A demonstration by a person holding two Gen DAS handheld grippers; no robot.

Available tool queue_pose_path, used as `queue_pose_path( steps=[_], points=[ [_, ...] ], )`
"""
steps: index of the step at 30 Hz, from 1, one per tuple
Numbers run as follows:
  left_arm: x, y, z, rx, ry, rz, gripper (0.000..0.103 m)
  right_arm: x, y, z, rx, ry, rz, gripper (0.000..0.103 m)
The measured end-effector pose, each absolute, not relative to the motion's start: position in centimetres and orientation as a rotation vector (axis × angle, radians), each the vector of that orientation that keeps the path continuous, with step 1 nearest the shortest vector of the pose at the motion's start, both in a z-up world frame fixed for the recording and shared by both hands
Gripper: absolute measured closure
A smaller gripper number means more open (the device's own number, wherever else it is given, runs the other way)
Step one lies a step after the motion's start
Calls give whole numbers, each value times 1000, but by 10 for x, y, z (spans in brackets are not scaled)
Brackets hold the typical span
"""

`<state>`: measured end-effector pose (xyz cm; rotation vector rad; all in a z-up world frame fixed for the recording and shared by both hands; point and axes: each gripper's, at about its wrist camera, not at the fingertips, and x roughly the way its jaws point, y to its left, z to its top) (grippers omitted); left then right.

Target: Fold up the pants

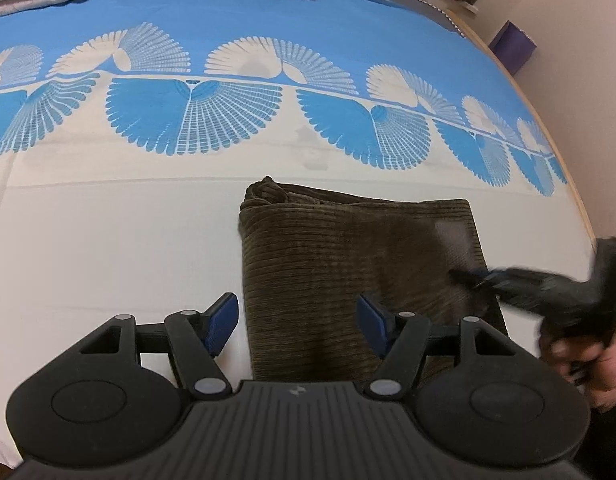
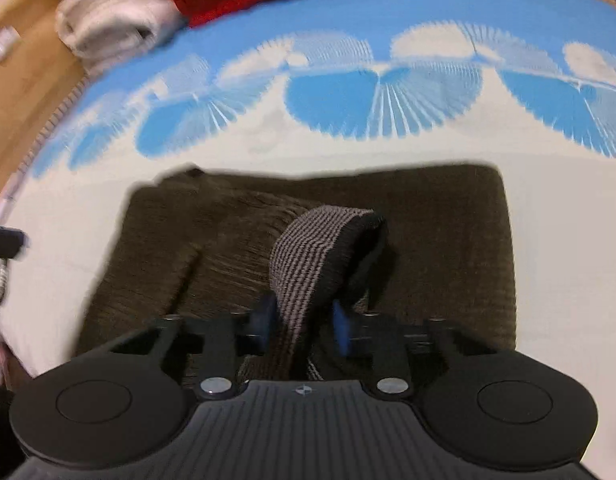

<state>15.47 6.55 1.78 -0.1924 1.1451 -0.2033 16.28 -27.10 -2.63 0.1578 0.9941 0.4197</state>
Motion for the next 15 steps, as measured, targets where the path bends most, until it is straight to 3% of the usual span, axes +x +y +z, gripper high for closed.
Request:
queue_pose_path(
  steps=[3,8,10,13,15],
  points=[
    [156,60,17,-178,1145,-220,33,149,-320,8,296,827,381,92],
    [157,44,11,-129,1152,-254,32,150,-365,-12,287,962,233,91],
    [158,40,7,-123,1155,-263,32,150,-368,-11,275,947,205,88],
    [159,33,-4,-128,1173,-287,32,153,-377,-11,328,949,117,61],
    [161,26,-15,-104,1206,-294,33,153,-382,-18,412,985,132,56]
  ],
)
